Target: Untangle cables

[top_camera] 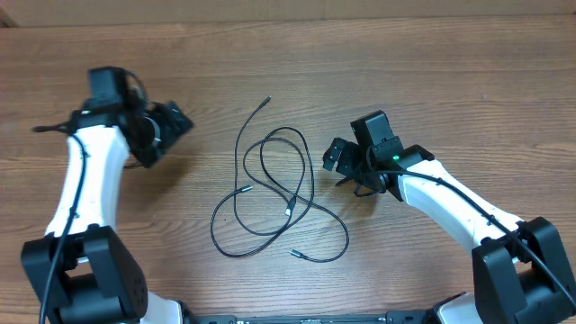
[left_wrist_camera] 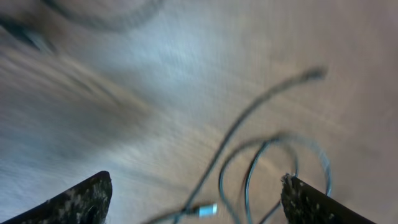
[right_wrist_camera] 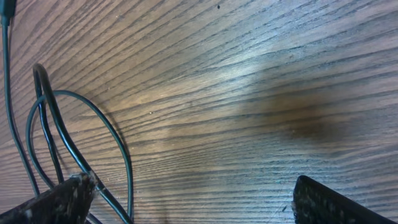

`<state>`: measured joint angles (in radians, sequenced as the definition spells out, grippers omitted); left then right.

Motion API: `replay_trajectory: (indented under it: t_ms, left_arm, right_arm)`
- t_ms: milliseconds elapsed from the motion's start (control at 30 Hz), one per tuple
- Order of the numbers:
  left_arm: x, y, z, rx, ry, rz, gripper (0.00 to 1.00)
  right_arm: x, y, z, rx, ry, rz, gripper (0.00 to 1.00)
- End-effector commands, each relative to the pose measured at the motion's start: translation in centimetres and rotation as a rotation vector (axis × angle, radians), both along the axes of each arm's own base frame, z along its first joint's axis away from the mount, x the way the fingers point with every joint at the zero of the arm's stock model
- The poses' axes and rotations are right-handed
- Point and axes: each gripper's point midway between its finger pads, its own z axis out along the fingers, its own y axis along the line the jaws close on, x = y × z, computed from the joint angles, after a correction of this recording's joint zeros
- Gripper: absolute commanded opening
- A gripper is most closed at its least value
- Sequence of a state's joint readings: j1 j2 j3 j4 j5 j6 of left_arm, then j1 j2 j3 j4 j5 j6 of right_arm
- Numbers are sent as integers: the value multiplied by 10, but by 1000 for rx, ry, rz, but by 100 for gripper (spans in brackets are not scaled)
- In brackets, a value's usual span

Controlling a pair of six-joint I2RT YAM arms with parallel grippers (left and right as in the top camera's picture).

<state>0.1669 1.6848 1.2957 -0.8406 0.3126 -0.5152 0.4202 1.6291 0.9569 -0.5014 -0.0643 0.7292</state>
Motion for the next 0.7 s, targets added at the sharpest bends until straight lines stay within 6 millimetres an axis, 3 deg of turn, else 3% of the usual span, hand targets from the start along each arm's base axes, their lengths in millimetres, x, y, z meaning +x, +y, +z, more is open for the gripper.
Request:
replay_trajectory:
  t_ms: [0, 233, 300, 367, 433, 567, 667]
  left_arm:
    - [-28, -55, -25, -6, 79, -211, 88]
    - [-78, -118, -55, 23, 172, -505, 93]
    - [-98, -129, -60, 32, 215, -597, 88]
    - [-114, -138, -62, 42, 242, -694, 67]
    - [-132, -145, -64, 50, 274, -787, 56]
    - [-162, -153, -70, 60, 329, -931, 64]
    - [-173, -165, -81, 72, 311, -1008, 63]
  right_arm:
    - [0, 0, -2, -1, 4, -1, 100]
    - [0, 0, -2, -1, 4, -1, 100]
    - [0, 0, -2, -1, 4, -1, 100]
    - [0, 0, -2, -1, 4, -1, 100]
    - [0, 0, -2, -1, 4, -1, 100]
    - [0, 0, -2, -1, 4, -1, 100]
    - [0, 0, -2, -1, 4, -1, 100]
